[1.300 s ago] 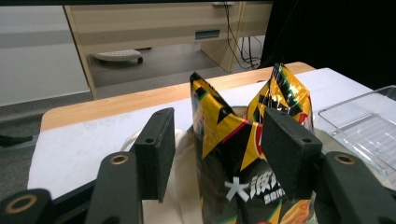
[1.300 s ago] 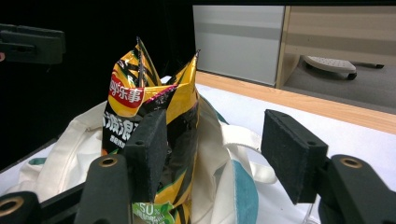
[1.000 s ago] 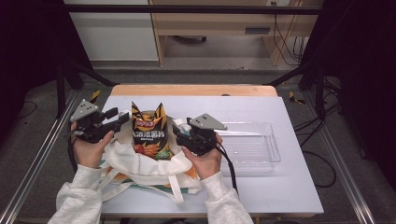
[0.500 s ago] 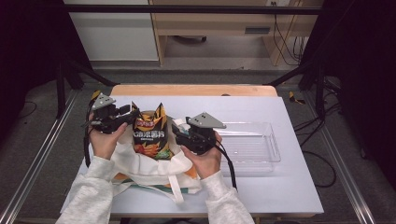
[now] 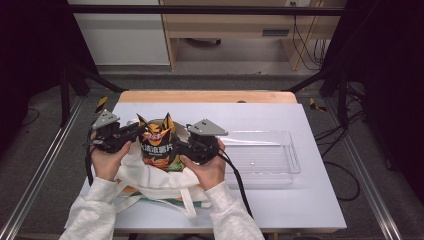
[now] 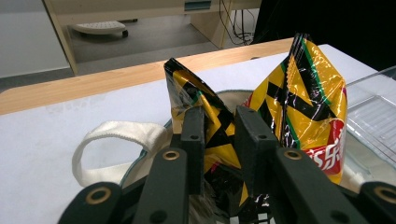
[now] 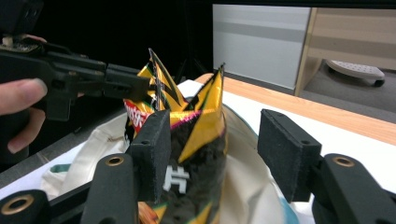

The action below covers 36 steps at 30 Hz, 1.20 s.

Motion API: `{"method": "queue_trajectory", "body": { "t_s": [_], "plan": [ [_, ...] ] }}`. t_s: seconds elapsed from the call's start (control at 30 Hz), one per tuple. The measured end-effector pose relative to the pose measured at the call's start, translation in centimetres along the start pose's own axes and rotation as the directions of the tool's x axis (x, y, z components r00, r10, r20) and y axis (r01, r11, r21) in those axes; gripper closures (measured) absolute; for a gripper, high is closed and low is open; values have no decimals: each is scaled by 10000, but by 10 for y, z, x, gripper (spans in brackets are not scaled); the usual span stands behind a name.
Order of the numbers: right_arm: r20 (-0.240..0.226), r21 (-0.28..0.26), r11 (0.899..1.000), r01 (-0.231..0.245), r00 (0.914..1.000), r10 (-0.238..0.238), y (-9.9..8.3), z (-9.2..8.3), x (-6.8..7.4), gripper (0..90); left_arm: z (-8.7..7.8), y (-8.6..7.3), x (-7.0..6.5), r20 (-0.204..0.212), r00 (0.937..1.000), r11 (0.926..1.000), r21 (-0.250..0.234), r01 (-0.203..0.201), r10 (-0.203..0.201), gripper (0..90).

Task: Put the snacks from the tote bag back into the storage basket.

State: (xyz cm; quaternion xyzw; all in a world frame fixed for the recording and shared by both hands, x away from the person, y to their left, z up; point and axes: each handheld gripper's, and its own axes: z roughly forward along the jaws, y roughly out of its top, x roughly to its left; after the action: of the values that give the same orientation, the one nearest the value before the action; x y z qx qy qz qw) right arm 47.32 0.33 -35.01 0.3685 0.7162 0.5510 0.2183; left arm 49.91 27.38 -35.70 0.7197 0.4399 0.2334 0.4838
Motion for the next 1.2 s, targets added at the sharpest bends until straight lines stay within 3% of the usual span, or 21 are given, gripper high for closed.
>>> {"method": "queue_trajectory", "body": {
  "t_s": [0.33, 0.53, 0.87, 0.97, 1.07, 1.2],
  "plan": [
    [-192, 109, 9999, 97, 9998, -95, 8, 19, 12, 491, -12, -5, -9, 91, 9999, 9999, -102, -98, 99, 820],
    [-510, 797, 9968, 67, 9987, -27, 4, 24, 14, 664, -19, -8, -15, 223, 9992, 9992, -248, -322, 327, 849],
    [-743, 1159, 9932, 144, 9972, -58, -1, 19, 17, 838, -28, -14, -18, 154, 9998, 9996, -238, -152, 156, 850],
    [-698, 1135, 9934, 134, 9975, -55, -3, 16, 18, 876, -29, -12, -18, 42, 9996, 9990, -348, -286, 288, 805],
    [-651, 1083, 9940, 177, 9978, -106, -5, 14, 19, 895, -28, -10, -18, -277, 9985, 9974, -533, -483, 469, 687],
    [-721, 994, 9948, 215, 9973, -144, -7, 12, 19, 898, -25, -8, -12, -60, 9997, 9971, -720, -252, 249, 596]
  ]
}}
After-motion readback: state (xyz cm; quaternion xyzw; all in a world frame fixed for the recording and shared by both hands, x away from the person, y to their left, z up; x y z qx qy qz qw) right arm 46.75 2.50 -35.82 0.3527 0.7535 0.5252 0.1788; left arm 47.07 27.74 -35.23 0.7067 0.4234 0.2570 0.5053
